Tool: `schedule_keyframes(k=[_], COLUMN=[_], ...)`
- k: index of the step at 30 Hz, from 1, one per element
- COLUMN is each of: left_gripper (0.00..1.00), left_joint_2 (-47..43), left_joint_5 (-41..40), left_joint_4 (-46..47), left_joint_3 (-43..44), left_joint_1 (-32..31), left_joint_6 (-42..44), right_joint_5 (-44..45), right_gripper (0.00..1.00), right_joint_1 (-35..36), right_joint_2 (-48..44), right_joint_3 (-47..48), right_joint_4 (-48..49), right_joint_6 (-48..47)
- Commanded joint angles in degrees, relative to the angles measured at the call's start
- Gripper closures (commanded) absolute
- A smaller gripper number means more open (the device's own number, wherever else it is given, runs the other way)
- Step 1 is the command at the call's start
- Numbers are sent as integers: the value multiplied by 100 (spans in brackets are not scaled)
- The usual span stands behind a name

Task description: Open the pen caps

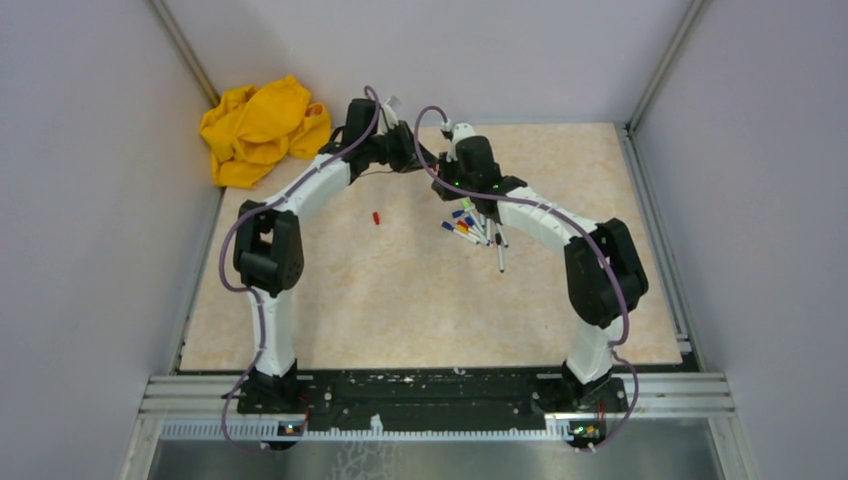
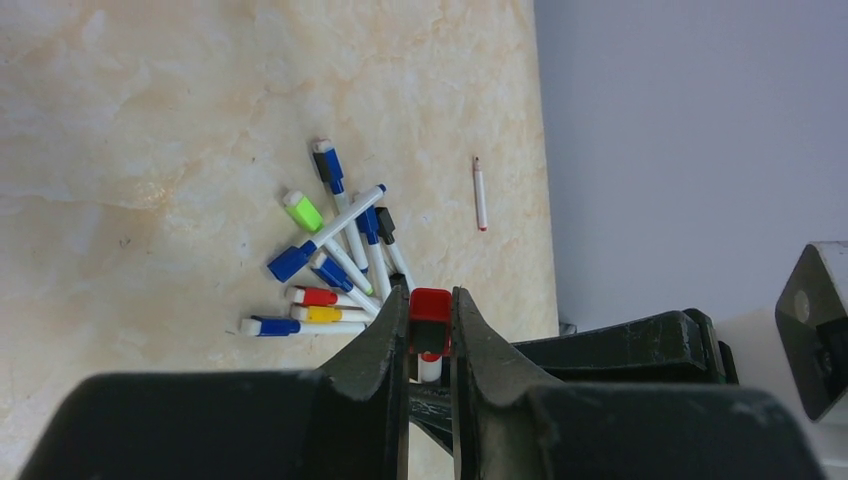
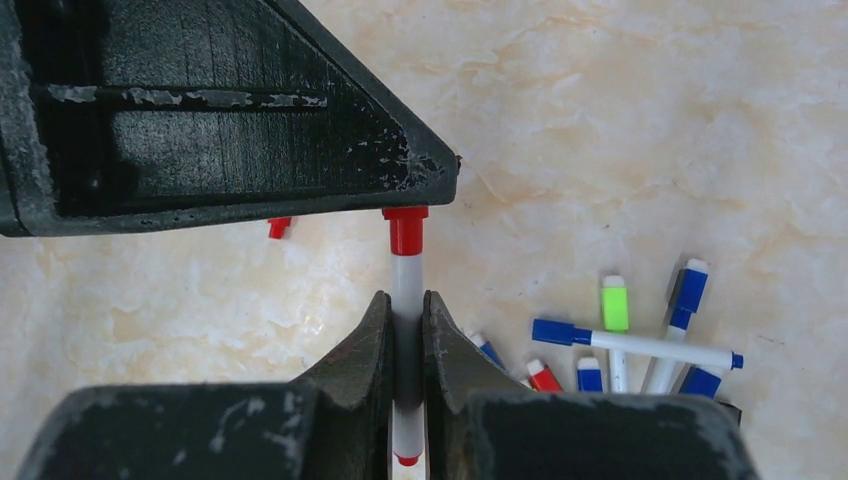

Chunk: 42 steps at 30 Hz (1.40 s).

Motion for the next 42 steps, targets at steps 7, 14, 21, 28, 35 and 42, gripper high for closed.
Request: schedule_keyframes(k=[7,14,21,28,35,42], left_gripper=[100,100,100,100,100,100], left_joint_2=[784,1215,1275,1034,982,589], left_joint_5=[-423,-826,-1327,-1914,-2028,-2434], left_joint_4=[33,-403,-589,-444,-419,-851], left_joint_3=[1377,2127,2338,1933,1897,1406], left_joint_1=[816,1154,1237,1220,1213,1008], left_joint_6=[-364,-96,145,138,167,656], right_joint_5=[-172,-183,-115,-215,-26,872], right_gripper=[100,100,100,100,100,100], right_joint_1=[51,138,210,310,433,330], right_joint_2=[-485,-737,-1060,-1269,-1261,-1443], right_joint_3=[-1168,-1688,-1965,-2291,-2298,-1780], right_joint_4=[282,534,476,702,768,102], right_joint_6=[85,239,238,445,460,145])
